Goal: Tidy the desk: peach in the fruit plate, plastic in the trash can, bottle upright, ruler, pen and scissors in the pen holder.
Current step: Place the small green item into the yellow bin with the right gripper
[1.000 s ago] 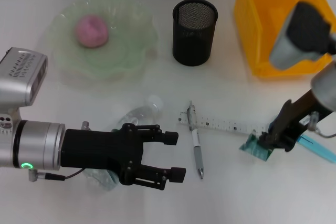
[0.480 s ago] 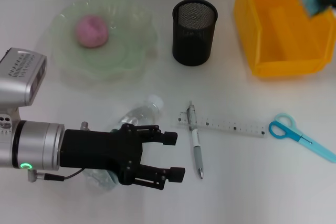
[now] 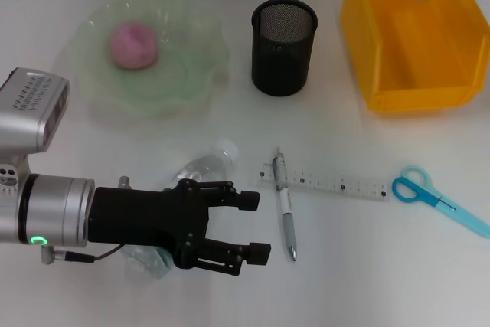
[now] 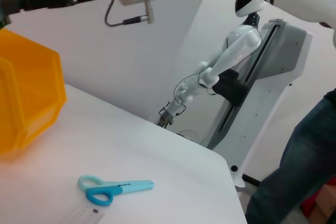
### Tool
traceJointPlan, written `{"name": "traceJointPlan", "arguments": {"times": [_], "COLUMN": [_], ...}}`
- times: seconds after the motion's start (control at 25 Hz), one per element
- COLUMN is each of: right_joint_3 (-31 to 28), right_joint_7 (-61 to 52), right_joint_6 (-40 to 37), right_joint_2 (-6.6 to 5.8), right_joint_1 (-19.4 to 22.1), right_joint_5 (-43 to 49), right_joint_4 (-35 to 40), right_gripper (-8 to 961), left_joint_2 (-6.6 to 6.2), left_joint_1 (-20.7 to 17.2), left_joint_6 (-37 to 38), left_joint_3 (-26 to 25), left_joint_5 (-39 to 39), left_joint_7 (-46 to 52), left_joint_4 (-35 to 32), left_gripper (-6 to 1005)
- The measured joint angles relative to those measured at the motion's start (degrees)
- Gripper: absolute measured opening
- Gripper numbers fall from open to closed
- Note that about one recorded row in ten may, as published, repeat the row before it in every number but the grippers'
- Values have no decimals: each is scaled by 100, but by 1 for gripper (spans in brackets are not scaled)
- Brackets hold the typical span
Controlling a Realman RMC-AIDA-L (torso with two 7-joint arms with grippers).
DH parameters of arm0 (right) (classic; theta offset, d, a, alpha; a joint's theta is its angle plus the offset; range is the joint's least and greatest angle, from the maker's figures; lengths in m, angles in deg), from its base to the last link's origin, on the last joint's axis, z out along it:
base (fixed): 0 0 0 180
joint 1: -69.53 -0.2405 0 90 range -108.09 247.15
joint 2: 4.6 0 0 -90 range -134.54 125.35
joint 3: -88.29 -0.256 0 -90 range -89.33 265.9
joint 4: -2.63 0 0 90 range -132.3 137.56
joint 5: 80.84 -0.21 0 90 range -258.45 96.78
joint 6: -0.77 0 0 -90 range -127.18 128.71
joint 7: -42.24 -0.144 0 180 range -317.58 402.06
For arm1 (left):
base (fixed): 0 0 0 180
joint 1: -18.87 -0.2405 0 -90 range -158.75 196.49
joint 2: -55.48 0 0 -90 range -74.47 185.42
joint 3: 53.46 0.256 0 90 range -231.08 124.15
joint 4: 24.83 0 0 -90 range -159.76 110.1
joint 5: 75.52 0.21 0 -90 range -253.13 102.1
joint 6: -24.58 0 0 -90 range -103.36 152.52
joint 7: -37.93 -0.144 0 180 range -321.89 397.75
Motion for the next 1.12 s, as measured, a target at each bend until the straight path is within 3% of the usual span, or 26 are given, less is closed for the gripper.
{"name": "traceJointPlan", "arguments": {"times": [0.08,0.2,0.6,1.12], "right_joint_3": [16,26,-27,61], "right_joint_7": [0,5,9,24], "right_joint_6": [45,104,68,96], "right_joint_2": [16,38,33,-17], "right_joint_1": [-3,21,94,101], "right_joint_5": [20,41,15,179], "right_joint_4": [-3,19,65,97], "right_gripper": [28,223,651,752], "left_joint_2": [0,-1,-9,-9], "left_joint_1": [3,3,10,16], "left_joint_6": [8,15,31,5], "left_joint_3": [0,0,0,0], "left_joint_5": [0,0,-9,-9], "left_joint_7": [0,1,3,3], "left_joint_4": [0,0,-4,0], "left_gripper": [870,870,870,869]}}
